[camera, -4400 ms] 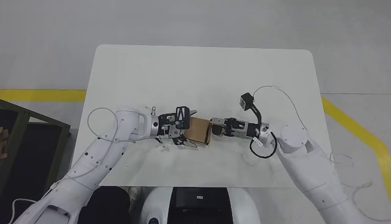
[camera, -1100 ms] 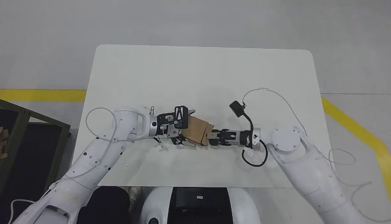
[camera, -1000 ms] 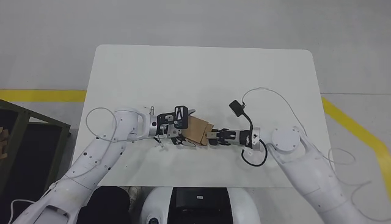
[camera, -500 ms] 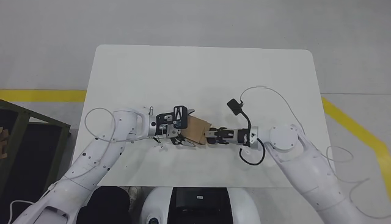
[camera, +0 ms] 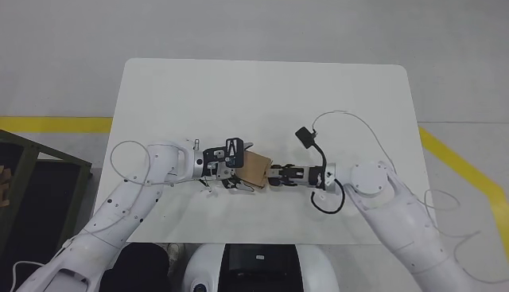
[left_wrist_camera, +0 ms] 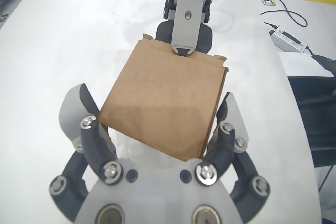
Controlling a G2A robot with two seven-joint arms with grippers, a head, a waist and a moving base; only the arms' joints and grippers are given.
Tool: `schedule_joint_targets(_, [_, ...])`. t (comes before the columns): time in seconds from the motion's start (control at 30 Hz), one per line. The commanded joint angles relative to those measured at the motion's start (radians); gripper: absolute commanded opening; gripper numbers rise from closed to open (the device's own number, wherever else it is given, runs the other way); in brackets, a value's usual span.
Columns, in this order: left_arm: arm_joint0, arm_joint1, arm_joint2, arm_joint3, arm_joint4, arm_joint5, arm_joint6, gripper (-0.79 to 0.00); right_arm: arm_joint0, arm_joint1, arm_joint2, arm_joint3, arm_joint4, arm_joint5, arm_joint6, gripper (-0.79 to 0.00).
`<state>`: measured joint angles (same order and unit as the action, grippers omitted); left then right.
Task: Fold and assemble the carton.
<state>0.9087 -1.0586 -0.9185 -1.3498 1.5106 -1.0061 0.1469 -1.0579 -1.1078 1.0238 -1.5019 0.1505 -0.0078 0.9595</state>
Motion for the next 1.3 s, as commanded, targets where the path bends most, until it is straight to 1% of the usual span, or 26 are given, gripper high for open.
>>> schedule_joint_targets(0.0, [0.0,0.0,0.0,0.001,0.0,-0.001,-0.001,-0.003,-0.007,0.002,0.009,-0.006,0.006,0.0,0.001,-0.622])
schedule_joint_targets(0.1, [-0.001,0.0,0.0,0.001,-0.001,-0.001,-0.001,0.0,-0.02,0.006,0.025,-0.021,0.016,-0.003,0.004,-0.594])
schedule_joint_targets(0.23, [-0.003,0.0,0.002,0.002,0.001,-0.002,0.002,0.0,-0.039,0.012,0.05,-0.038,0.034,-0.008,0.009,-0.619])
schedule_joint_targets(0.4, [-0.006,-0.001,0.004,0.004,0.002,-0.001,0.002,0.0,-0.061,0.018,0.07,-0.036,0.033,-0.009,0.016,-0.785])
schedule_joint_targets(0.63, [-0.008,-0.002,0.006,0.004,0.002,-0.002,0.002,0.0,-0.062,0.018,0.06,-0.026,0.028,-0.009,0.024,-0.785])
schedule_joint_targets(0.97, [-0.011,-0.002,0.008,0.006,0.001,-0.001,0.004,0.0,-0.021,0.002,0.001,0.019,0.035,-0.025,0.014,-0.785])
schedule_joint_targets(1.27, [-0.012,-0.004,0.013,0.013,-0.001,-0.003,0.007,0.0,0.007,-0.011,-0.028,0.047,0.046,-0.04,-0.005,-0.785])
